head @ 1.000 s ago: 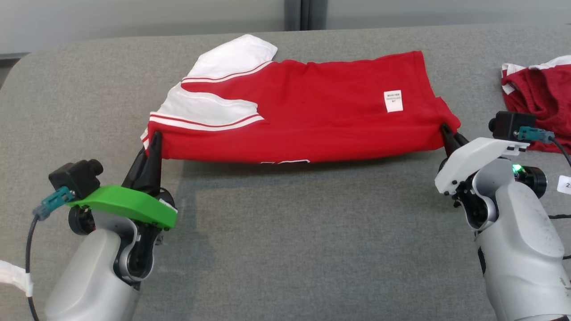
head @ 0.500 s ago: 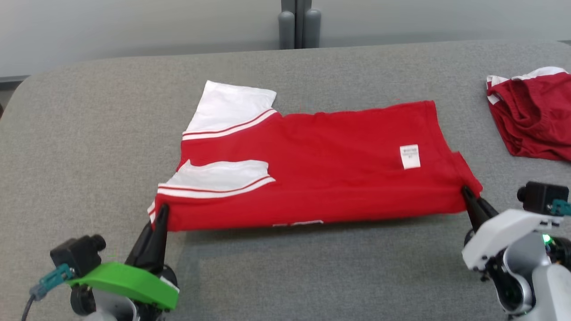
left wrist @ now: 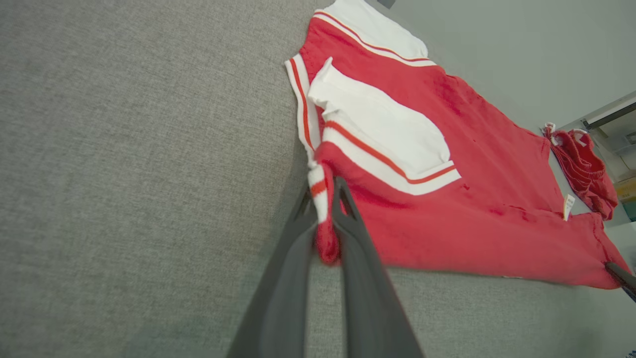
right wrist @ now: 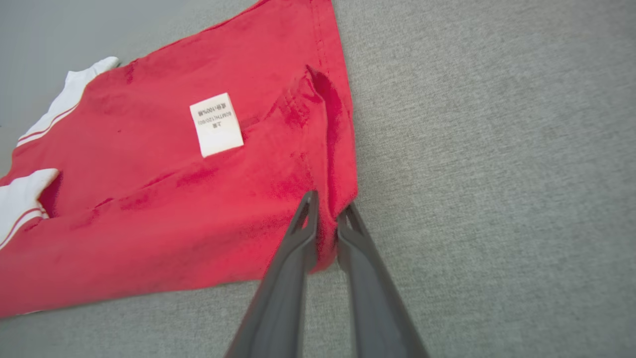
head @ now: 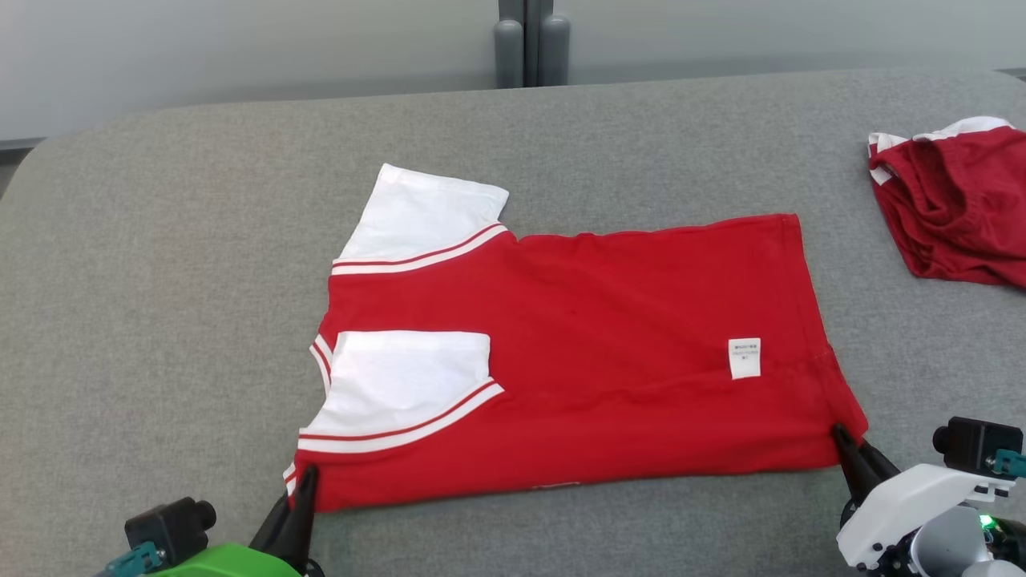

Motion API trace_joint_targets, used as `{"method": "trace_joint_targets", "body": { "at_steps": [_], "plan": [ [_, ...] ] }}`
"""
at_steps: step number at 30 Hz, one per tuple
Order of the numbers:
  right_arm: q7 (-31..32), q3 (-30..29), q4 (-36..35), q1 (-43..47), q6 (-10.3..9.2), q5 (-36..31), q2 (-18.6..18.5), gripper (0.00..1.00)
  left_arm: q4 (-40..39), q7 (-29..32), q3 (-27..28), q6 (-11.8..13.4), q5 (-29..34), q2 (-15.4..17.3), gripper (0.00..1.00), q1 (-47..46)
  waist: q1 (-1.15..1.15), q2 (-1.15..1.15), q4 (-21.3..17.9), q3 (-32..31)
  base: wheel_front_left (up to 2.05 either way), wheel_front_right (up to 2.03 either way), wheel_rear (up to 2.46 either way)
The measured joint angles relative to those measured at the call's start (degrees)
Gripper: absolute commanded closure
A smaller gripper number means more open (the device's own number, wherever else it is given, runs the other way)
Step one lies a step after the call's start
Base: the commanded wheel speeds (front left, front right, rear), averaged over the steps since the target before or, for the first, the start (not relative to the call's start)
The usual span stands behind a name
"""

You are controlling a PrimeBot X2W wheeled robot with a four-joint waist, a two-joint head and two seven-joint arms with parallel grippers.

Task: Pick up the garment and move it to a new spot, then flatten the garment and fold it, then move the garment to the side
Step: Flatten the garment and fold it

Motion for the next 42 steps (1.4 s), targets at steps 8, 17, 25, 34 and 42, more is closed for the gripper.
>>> {"method": "trace_joint_targets", "body": {
  "at_steps": [8,17,25,34,42],
  "plan": [
    [-2.36,-1.01,-0.27,-0.07,0.0,-2.94,-0.02,0.0,0.15,-0.26,-0.05,0.75,2.1,1.38,0.0,-0.26,0.0,0.0,0.08,-0.68,0.0,0.0,0.0],
    [-2.22,2.45,-4.77,-5.3,0.0,-10.21,-0.05,0.0,-2.35,5.54,-0.89,-0.31,8.15,8.37,0.0,-12.82,0.0,0.0,-0.92,-0.12,0.0,0.0,0.0],
    [-1.2,8.51,-4.78,-15.47,0.0,-13.22,-1.89,0.0,0.96,16.52,-2.02,-5.81,11.24,12.61,0.0,-35.07,0.0,0.0,-2.39,3.68,0.0,0.0,0.0],
    [-2.22,15.13,-1.38,-24.9,0.0,-12.9,-3.65,0.0,12.17,25.12,-6.13,-9.48,10.5,12.07,0.0,-52.55,0.0,0.0,-5.39,10.73,0.0,0.0,0.0],
    [-3.93,17.86,0.87,-29.56,0.0,-12.25,-4.09,0.0,20.86,25.72,-8.93,-9.93,8.99,11.5,0.0,-57.42,0.0,0.0,-8.73,16.52,0.0,0.0,0.0]
  ]
}}
